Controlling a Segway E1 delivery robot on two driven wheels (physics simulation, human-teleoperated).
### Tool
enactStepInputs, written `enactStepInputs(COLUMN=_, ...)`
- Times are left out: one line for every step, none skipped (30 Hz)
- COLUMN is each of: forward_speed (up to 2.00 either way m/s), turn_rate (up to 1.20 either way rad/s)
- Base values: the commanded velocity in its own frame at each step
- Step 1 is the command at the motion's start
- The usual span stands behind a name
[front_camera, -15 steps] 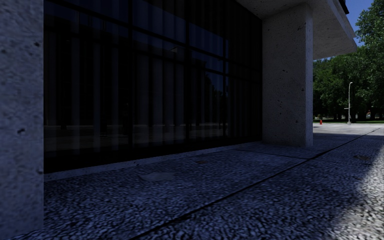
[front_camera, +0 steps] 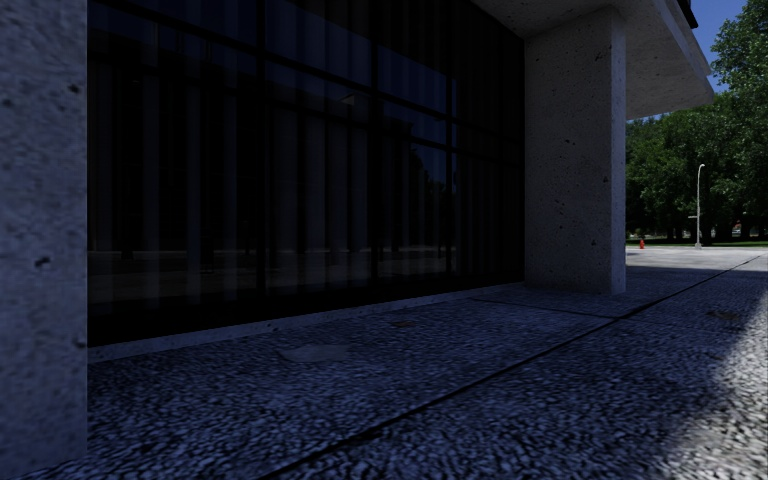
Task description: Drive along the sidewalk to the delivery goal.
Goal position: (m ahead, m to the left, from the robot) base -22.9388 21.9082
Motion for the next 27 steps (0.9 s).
enactStepInputs(forward_speed=0.0, turn_rate=0.0)
enactStepInputs(forward_speed=0.0, turn_rate=0.0)
enactStepInputs(forward_speed=0.0, turn_rate=0.0)
enactStepInputs(forward_speed=0.0, turn_rate=0.0)
enactStepInputs(forward_speed=0.0, turn_rate=0.0)
enactStepInputs(forward_speed=0.0, turn_rate=0.0)
enactStepInputs(forward_speed=0.0, turn_rate=0.0)
enactStepInputs(forward_speed=0.0, turn_rate=0.0)
enactStepInputs(forward_speed=0.0, turn_rate=0.0)
enactStepInputs(forward_speed=0.0, turn_rate=0.0)
enactStepInputs(forward_speed=0.0, turn_rate=0.0)
enactStepInputs(forward_speed=0.0, turn_rate=0.0)
enactStepInputs(forward_speed=0.0, turn_rate=0.0)
enactStepInputs(forward_speed=0.0, turn_rate=0.0)
enactStepInputs(forward_speed=0.0, turn_rate=0.0)
enactStepInputs(forward_speed=0.07, turn_rate=0.0)
enactStepInputs(forward_speed=0.07, turn_rate=0.0)
enactStepInputs(forward_speed=0.23, turn_rate=0.0)
enactStepInputs(forward_speed=0.6, turn_rate=0.0)
enactStepInputs(forward_speed=0.88, turn_rate=0.0)
enactStepInputs(forward_speed=0.88, turn_rate=0.0)
enactStepInputs(forward_speed=1.14, turn_rate=0.0)
enactStepInputs(forward_speed=1.23, turn_rate=-0.11)
enactStepInputs(forward_speed=1.26, turn_rate=-0.3)
enactStepInputs(forward_speed=1.31, turn_rate=-0.35)
enactStepInputs(forward_speed=1.31, turn_rate=-0.35)
enactStepInputs(forward_speed=1.32, turn_rate=-0.37)
